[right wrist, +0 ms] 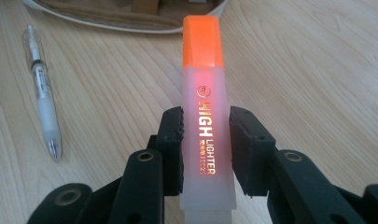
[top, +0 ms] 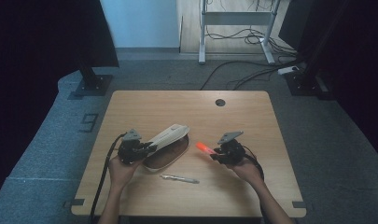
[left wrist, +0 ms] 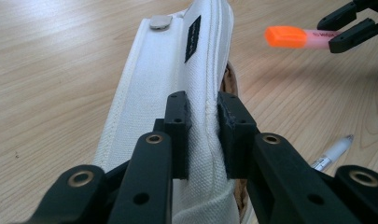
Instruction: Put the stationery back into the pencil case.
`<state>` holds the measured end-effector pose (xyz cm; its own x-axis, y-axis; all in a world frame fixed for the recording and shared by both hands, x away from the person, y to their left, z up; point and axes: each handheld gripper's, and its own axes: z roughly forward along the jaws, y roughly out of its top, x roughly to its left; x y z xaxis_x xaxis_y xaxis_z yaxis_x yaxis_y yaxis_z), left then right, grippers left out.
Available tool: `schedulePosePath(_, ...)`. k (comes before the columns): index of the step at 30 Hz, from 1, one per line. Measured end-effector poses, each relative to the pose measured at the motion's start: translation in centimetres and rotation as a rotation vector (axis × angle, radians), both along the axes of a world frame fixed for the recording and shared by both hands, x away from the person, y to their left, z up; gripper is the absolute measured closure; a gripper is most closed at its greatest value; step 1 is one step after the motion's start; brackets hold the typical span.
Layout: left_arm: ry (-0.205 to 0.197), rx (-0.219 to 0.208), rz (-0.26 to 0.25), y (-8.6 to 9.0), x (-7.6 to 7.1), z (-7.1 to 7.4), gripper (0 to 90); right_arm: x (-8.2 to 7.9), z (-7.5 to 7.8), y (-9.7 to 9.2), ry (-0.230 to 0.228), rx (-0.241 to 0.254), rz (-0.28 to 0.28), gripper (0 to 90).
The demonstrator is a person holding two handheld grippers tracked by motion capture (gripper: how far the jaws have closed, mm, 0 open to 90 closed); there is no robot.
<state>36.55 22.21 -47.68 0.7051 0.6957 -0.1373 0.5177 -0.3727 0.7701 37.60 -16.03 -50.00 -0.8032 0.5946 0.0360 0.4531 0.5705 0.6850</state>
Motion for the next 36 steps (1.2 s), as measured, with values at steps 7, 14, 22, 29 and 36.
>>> schedulePosePath(7, 0.0, -0.002, 0.0, 0.0, 0.0, 0.0, 75.4, 0.6, 0.3, 1.8, -0.007, -0.006, 0.028, 65.4)
schedulePosePath(14, -0.001, -0.003, 0.0, 0.0, 0.0, 0.1, 75.4, 1.1, 0.6, 3.4, -0.011, -0.009, 0.045, 65.4)
schedulePosePath(22, -0.004, -0.002, -0.001, 0.0, -0.1, 0.1, 75.3, 1.8, 0.7, 5.6, -0.013, -0.016, 0.082, 65.4)
schedulePosePath(29, -0.003, -0.003, -0.002, 0.0, 0.0, 0.1, 75.3, 2.1, 0.5, 7.5, -0.013, -0.025, 0.105, 65.4)
schedulePosePath(36, -0.003, -0.002, -0.004, 0.0, 0.0, 0.1, 75.3, 2.5, 0.1, 8.8, -0.005, -0.034, 0.123, 65.4)
